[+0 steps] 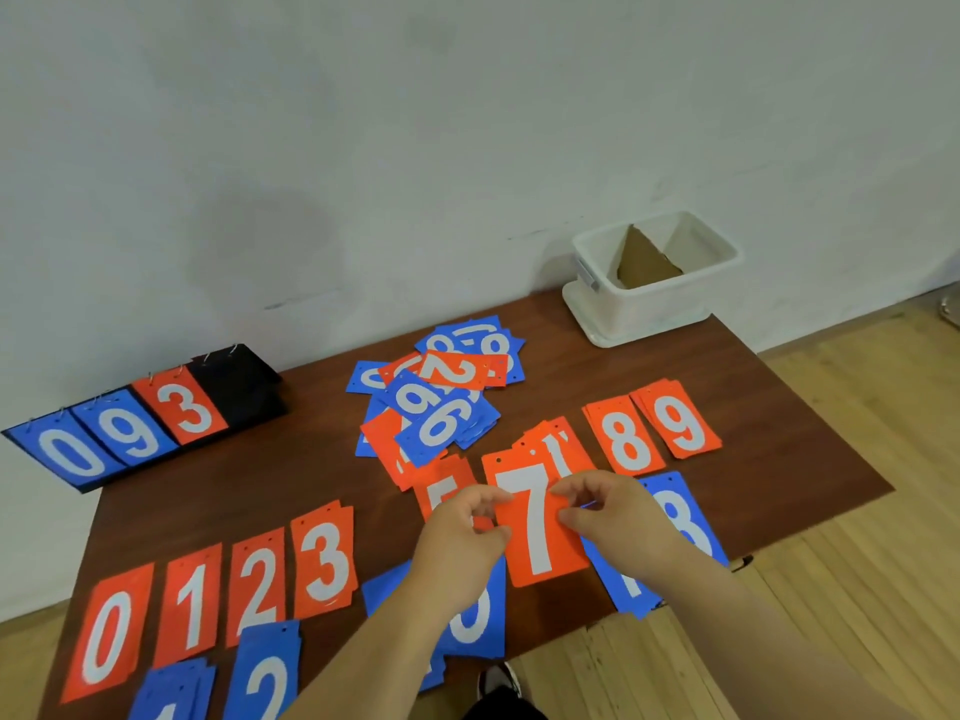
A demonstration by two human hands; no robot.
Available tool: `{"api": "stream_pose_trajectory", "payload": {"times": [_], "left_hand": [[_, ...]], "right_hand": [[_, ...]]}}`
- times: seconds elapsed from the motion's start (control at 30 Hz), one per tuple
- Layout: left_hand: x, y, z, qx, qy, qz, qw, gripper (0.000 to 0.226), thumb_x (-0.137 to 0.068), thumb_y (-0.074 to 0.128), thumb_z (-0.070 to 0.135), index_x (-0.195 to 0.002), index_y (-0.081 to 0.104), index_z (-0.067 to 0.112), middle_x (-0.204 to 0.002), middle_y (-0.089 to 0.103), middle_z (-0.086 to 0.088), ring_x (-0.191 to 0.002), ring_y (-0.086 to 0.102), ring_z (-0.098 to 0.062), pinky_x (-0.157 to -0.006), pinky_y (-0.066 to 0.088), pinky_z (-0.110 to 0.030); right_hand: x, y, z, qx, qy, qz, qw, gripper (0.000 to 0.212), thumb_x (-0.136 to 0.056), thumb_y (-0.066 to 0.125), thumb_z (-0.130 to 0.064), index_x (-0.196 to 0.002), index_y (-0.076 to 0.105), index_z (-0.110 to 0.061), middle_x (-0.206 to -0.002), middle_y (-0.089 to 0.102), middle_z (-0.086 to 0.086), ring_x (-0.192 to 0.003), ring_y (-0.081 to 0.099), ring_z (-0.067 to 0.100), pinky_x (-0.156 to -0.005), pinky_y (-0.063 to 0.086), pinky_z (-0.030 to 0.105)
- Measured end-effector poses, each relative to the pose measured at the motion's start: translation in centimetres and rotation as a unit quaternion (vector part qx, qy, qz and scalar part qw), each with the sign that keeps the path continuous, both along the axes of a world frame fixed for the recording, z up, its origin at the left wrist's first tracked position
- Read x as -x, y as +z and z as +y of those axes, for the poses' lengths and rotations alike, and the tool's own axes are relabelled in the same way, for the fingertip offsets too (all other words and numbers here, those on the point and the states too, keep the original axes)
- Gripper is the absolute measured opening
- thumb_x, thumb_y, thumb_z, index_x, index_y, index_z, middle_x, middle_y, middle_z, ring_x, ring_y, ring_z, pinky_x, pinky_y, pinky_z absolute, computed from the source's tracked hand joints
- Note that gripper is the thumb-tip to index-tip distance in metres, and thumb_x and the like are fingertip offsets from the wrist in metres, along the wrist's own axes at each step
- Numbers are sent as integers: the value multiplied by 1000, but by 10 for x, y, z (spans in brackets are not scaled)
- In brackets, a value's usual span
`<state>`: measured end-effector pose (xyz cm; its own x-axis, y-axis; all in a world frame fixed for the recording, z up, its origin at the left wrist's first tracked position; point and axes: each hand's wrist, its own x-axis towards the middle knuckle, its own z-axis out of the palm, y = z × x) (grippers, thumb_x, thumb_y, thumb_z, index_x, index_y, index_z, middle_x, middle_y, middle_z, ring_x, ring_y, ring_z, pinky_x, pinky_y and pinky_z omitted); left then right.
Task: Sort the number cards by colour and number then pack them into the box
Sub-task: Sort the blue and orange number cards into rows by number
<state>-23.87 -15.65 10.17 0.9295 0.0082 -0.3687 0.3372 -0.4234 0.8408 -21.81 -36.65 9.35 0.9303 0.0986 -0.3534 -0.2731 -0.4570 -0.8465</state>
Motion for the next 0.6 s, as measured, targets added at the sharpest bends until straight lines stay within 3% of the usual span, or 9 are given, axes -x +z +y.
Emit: {"api": "stream_pose_trajectory", "payload": {"times": [0.1, 0.27, 0.6], "left_hand": [[-20, -2, 2, -3, -21, 8, 1000, 34, -94, 67, 10, -112, 65, 39, -110, 63, 13, -96, 67, -9, -79, 62, -30], [-52, -16, -4, -17, -62, 25, 998, 35, -95, 67, 9, -114, 62, 38, -107, 63, 13, -94, 66, -7, -76, 59, -23], [-82, -67, -46, -74, -45, 71, 994, 35, -95, 64, 14, -120, 60, 38, -113, 63, 13, -97, 63, -4, -84, 57, -27]], "right_hand": [[-15, 1, -1, -2, -5, 16, 1000, 20, -94, 70, -14, -102, 71, -33, -105, 67, -5, -99, 66, 14, -83, 60, 31], [-44, -7, -7, 16, 1, 24, 1000, 22, -95, 70, -17, -100, 67, -39, -110, 64, -12, -98, 63, 7, -67, 51, 15], [-94, -56, -42, 114, 89, 62, 988, 24, -95, 67, -18, -106, 66, -39, -111, 64, -19, -106, 60, 6, -92, 54, 27]]}}
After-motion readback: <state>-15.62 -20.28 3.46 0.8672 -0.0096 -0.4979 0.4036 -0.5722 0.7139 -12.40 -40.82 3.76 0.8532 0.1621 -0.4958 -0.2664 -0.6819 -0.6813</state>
